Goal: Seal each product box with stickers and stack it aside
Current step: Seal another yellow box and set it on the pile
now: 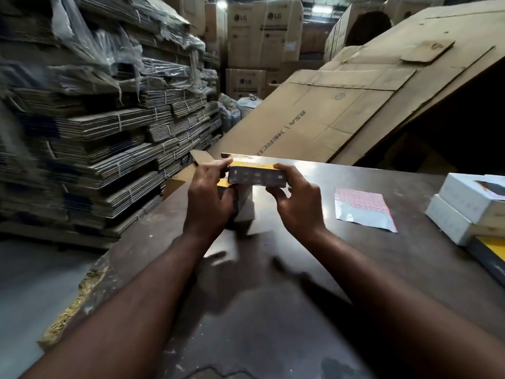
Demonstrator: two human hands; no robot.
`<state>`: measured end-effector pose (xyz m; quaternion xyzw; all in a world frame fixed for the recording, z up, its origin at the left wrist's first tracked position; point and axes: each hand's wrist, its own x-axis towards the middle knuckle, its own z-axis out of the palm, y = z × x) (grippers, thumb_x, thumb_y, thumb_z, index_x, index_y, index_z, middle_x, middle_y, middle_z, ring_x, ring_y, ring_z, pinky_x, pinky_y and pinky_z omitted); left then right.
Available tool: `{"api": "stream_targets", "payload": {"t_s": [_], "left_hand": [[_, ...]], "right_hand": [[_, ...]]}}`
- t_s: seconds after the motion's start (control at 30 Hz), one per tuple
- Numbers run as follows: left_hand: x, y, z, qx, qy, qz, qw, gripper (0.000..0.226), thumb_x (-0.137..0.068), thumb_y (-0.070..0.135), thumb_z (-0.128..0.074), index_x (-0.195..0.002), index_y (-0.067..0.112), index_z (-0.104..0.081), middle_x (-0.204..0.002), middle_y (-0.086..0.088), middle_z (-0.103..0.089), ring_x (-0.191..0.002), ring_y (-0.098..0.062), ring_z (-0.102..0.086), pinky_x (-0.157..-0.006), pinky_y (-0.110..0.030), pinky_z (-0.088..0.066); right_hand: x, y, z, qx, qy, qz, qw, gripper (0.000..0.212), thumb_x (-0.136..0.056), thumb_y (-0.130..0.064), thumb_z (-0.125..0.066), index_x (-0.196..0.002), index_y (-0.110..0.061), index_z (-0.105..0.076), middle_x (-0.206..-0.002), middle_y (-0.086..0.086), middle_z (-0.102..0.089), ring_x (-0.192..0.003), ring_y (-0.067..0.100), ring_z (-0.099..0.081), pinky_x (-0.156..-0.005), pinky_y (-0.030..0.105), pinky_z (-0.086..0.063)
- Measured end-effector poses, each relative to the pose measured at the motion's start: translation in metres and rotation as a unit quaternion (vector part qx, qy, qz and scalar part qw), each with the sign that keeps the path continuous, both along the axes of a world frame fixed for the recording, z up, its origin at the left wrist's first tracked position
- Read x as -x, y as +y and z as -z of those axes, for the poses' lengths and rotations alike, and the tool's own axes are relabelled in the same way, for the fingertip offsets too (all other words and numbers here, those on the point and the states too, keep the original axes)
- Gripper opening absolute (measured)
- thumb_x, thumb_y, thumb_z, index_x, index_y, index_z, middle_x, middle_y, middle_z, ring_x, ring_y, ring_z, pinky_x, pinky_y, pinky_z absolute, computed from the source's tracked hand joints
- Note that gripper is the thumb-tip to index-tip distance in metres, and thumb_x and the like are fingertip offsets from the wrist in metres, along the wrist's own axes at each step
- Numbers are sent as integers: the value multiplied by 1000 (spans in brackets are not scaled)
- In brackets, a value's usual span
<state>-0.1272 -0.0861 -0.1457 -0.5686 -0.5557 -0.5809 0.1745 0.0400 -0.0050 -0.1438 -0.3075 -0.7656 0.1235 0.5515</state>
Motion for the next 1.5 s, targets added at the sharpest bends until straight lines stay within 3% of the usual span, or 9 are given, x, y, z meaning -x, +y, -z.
{"api": "stream_targets", "payload": {"t_s": [0.17, 0.27, 0.4, 0.6, 0.8, 1.0, 1.17, 1.3, 1.5], "left_hand": [[-48, 9, -12, -10, -10, 115, 993, 40, -88, 29, -71, -123, 13, -58, -120, 7, -59, -115, -13, -60, -95, -42, -53], [-82, 20, -15, 46, -67, 173, 982, 42, -87, 32, -71, -122, 22, -49, -117, 6, -66, -108, -14, -66, -91, -44, -55], [-116, 33, -13, 76, -85, 188, 976, 39, -91, 28, -72, -124, 18, -53, -103, 19, -62, -87, 11, -62, -75, -15, -50], [-141, 48, -5, 65, -181, 222, 956, 43, -89, 41, -63, -129, 30, -51, -107, 25, -65, -90, -6, -67, -84, -42, -59], [-130, 43, -3, 61, -123, 201, 970, 35, -96, 31, -55, -131, 31, -52, -110, 40, -57, -95, 3, -61, -84, -36, -55], [-127, 36, -3, 41, -113, 199, 973, 31, -97, 26, -53, -128, 30, -54, -110, 40, -58, -97, 7, -59, -85, -20, -49], [-123, 34, -1, 38, -113, 199, 973, 33, -98, 34, -54, -130, 31, -55, -113, 28, -61, -97, -6, -62, -84, -38, -54], [-125, 33, -4, 34, -101, 201, 974, 34, -97, 38, -53, -131, 32, -54, -113, 36, -57, -102, 4, -58, -89, -28, -50], [-127, 36, -8, 25, -105, 221, 969, 17, -95, 37, -52, -111, 43, -52, -105, 23, -61, -94, -2, -59, -83, -26, -48]], "right_hand": [[-61, -2, -7, -75, 49, 14, 996, 46, -85, -9, -77, -129, -11, -62, -113, 3, -73, -93, 13, -66, -82, 12, -45], [-91, -3, -5, -63, 63, 24, 996, 50, -85, -6, -73, -133, -13, -60, -116, 2, -72, -97, 15, -68, -86, 20, -50], [-117, -1, 1, -15, 94, 32, 995, 43, -88, -16, -72, -130, -17, -64, -111, -4, -73, -93, 13, -71, -85, 38, -59], [-117, 3, -11, 18, 130, 18, 991, 30, -93, -21, -67, -123, -18, -67, -124, 0, -70, -112, 14, -67, -91, 41, -58], [-113, -3, -20, -13, 53, 9, 998, 21, -90, -24, -70, -110, -19, -74, -135, -1, -63, -128, 15, -54, -109, 35, -43], [-110, -9, -23, 4, 60, -9, 998, 19, -87, -25, -77, -106, -22, -76, -123, -10, -69, -120, 8, -57, -102, 34, -48], [-110, -15, -27, 7, 80, -30, 996, 14, -86, -24, -79, -100, -20, -77, -115, -11, -72, -115, 8, -60, -96, 27, -50], [-111, -14, -28, -2, 96, -34, 995, 12, -87, -22, -80, -98, -18, -78, -108, -10, -74, -109, 11, -64, -92, 34, -54], [-116, -10, -25, -65, 72, -28, 995, 9, -90, -14, -77, -99, -12, -78, -101, -2, -76, -100, 13, -68, -86, 40, -56]]}}
